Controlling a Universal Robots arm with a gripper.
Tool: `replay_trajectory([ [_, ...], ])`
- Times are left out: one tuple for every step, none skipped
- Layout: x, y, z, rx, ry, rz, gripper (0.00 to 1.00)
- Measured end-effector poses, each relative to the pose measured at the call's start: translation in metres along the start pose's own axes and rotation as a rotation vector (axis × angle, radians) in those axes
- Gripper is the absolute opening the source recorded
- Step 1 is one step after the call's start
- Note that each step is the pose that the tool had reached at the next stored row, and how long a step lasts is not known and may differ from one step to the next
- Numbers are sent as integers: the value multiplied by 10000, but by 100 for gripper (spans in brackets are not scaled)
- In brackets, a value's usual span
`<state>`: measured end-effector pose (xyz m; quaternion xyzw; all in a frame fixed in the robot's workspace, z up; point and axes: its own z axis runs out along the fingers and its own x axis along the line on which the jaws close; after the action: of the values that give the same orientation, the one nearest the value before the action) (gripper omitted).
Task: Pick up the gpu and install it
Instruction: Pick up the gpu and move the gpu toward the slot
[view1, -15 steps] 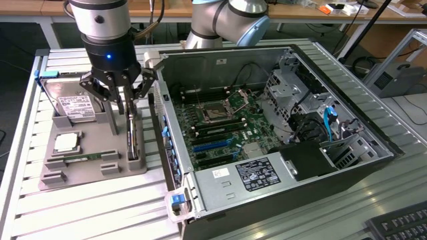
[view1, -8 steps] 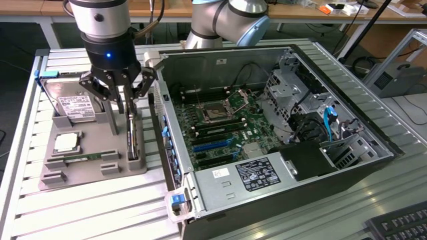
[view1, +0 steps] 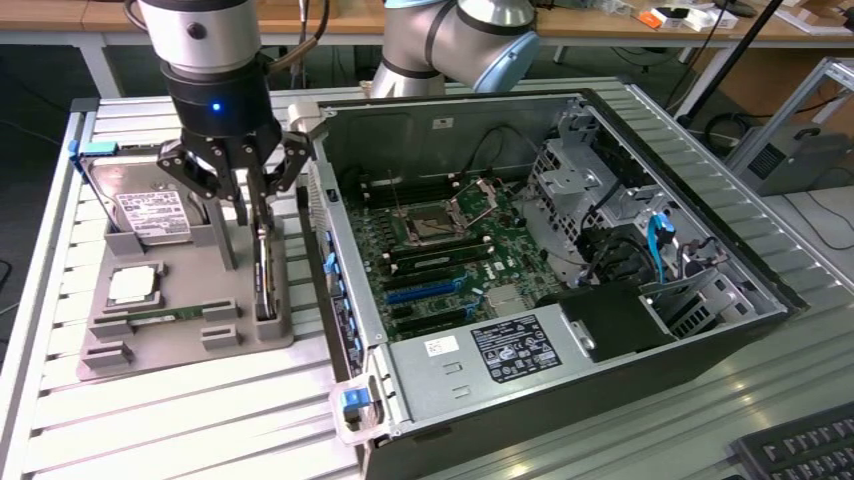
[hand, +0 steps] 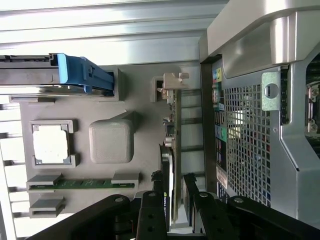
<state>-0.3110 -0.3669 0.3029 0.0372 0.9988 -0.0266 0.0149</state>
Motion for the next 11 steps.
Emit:
replay_trajectory([
  [0, 0, -4, 0, 0, 0, 29],
  [0, 0, -7, 0, 0, 0, 29],
  [0, 0, -10, 0, 0, 0, 29],
  [0, -1, -14, 0, 0, 0, 29],
  [0, -1, -16, 0, 0, 0, 29],
  [0, -1, -18, -1, -1, 0, 29],
  [-1, -1, -21, -1, -1, 1, 29],
  [-1, -1, -23, 0, 0, 1, 29],
  [-1, -1, -26, 0, 0, 0, 29],
  [-1, -1, -29, 0, 0, 0, 29],
  [-1, -2, -32, 0, 0, 0, 29],
])
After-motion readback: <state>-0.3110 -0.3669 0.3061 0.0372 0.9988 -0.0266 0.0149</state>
